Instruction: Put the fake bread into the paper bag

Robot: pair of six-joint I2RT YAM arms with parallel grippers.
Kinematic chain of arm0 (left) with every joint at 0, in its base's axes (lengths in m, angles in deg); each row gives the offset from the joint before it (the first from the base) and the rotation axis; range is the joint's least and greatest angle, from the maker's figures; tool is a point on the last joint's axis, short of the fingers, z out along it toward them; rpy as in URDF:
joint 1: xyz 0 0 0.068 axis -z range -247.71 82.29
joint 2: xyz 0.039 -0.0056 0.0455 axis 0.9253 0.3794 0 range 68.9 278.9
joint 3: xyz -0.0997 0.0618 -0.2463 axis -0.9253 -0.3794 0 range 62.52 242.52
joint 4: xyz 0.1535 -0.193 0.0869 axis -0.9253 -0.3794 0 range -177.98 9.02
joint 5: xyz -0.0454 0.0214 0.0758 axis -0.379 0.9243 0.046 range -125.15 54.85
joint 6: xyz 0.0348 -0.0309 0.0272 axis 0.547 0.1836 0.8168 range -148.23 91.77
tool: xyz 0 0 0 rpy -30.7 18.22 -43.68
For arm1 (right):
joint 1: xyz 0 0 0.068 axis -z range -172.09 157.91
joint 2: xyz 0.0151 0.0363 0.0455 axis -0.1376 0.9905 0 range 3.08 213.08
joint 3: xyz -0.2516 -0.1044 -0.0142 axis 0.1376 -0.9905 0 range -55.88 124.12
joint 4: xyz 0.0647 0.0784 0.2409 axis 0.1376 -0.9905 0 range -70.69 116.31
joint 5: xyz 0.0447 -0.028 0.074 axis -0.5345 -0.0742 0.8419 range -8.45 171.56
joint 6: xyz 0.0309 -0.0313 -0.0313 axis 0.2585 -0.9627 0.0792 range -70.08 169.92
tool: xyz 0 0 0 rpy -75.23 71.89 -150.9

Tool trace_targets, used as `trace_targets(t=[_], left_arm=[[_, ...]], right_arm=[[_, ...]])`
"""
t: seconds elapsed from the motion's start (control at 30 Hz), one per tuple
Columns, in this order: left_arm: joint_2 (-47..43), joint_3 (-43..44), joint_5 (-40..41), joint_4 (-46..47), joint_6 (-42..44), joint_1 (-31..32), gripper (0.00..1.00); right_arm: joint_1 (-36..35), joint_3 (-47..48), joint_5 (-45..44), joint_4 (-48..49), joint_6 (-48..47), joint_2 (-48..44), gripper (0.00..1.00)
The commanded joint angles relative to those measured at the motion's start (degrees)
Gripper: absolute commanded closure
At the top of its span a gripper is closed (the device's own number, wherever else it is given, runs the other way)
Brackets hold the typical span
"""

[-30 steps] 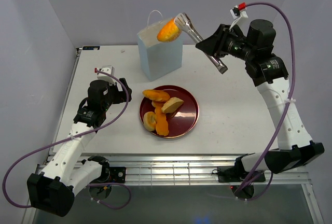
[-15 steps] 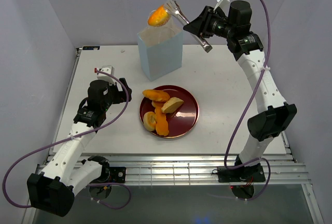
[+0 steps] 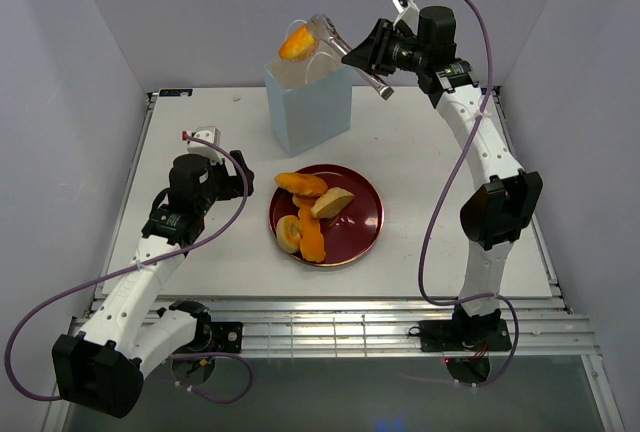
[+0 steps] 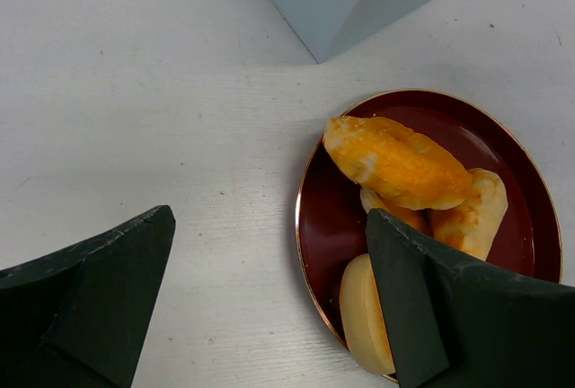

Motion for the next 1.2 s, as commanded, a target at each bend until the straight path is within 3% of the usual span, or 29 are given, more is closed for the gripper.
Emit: trace_targets(t=[0.0, 0.37, 0.7, 1.17], left_arm=[[-1.11, 1.02, -0.32, 0.71, 0.06, 0.12, 0.02], [-1.19, 0.93, -0.50, 0.71, -0.03, 0.12, 0.02], [-0.93, 1.02, -0.32, 0.71, 0.06, 0.12, 0.02], [-1.02, 1.11, 0.91, 0.54, 0.41, 0.12, 0.02]], right_arm=[[0.42, 3.18, 2.22, 4.40, 0.69, 0.30, 0.60], [0.60, 3.36, 3.72, 3.17, 0.34, 1.44, 0.43], [1.57, 3.10, 4.16, 1.42, -0.80, -1.19, 0.43], [6.66, -2.35, 3.90, -4.82, -6.42, -14.01, 0.44]])
